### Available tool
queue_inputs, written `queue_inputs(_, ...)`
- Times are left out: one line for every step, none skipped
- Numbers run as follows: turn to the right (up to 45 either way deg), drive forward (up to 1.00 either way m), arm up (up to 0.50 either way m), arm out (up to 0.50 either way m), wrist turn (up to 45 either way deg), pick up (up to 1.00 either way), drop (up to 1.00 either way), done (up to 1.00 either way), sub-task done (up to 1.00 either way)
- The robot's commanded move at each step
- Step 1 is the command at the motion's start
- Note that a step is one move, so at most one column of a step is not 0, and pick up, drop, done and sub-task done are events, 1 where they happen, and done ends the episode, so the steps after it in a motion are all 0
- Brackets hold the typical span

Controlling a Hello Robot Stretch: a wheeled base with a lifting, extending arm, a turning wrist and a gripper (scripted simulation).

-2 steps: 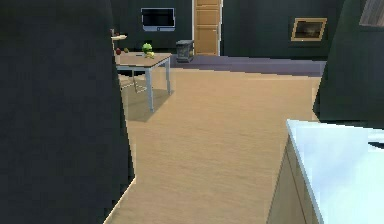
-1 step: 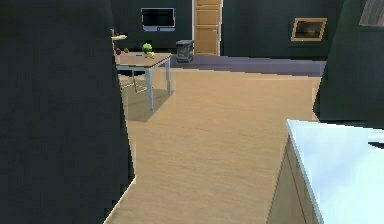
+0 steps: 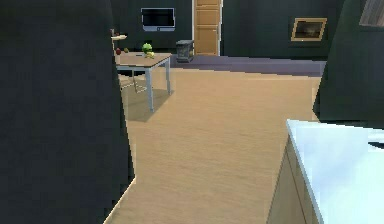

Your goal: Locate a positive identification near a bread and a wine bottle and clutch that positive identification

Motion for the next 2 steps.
queue_inputs(0.0,0.0,0.1,0.0,0.0,0.0,0.0,0.0,0.0)
queue_inputs(0.0,0.0,0.0,0.0,0.0,0.0,0.0,1.0,0.0)
